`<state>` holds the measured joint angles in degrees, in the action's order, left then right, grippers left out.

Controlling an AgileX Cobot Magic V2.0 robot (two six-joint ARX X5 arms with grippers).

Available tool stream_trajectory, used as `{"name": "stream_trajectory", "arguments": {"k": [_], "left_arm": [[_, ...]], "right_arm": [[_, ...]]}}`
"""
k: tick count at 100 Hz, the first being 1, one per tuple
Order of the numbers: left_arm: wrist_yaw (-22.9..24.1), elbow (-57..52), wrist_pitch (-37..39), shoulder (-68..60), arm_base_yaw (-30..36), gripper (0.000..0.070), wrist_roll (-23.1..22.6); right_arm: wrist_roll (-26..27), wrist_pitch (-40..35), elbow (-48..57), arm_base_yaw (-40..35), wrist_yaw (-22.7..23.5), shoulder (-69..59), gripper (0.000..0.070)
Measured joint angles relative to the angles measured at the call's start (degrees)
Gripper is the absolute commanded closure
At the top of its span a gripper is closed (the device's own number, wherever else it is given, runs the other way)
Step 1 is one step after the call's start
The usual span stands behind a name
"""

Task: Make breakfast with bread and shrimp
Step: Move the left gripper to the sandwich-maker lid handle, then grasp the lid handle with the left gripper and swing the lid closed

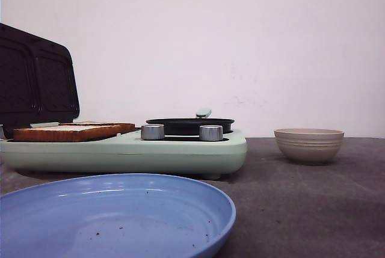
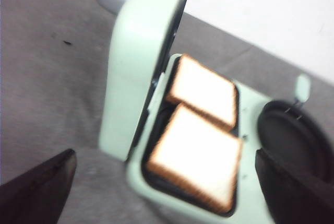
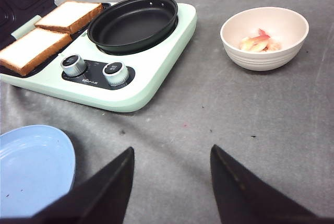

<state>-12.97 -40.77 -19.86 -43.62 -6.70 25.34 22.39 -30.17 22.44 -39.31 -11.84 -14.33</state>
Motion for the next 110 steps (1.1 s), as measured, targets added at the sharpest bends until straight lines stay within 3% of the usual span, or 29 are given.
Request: {"name": "stream_trajectory", "arguments": {"k": [18,31,53,73,110], "left_arm": [[-14.32,-0.11,10.64,-5.07,-8.55,0.0000,11.89],[-20.20,-0.17,20.63,-7.06,-12.96,0.0000,21.66],[-21.81,-0.81,29.86,-10.93,-15.28,0.0000,32.74],[-21.90,-0.83,33.22,-18.05,-16.04,0.0000,36.00],[-26.27,-0.85,47.19,-30.93,-16.79,0.0000,43.91]], "right_arm": [[0.00,0.00,0.00,0.00,0.00,0.00,0.0423],[0.00,0.00,0.00,0.00,0.00,0.00,0.0423],[0.00,0.00,0.00,0.00,0.00,0.00,0.0423],[-0.02,0.00,0.00,0.00,-0.02,0.00,0.0423],[-0.04,0.00,0.00,0.00,-0.28,0.00,0.0423]]}}
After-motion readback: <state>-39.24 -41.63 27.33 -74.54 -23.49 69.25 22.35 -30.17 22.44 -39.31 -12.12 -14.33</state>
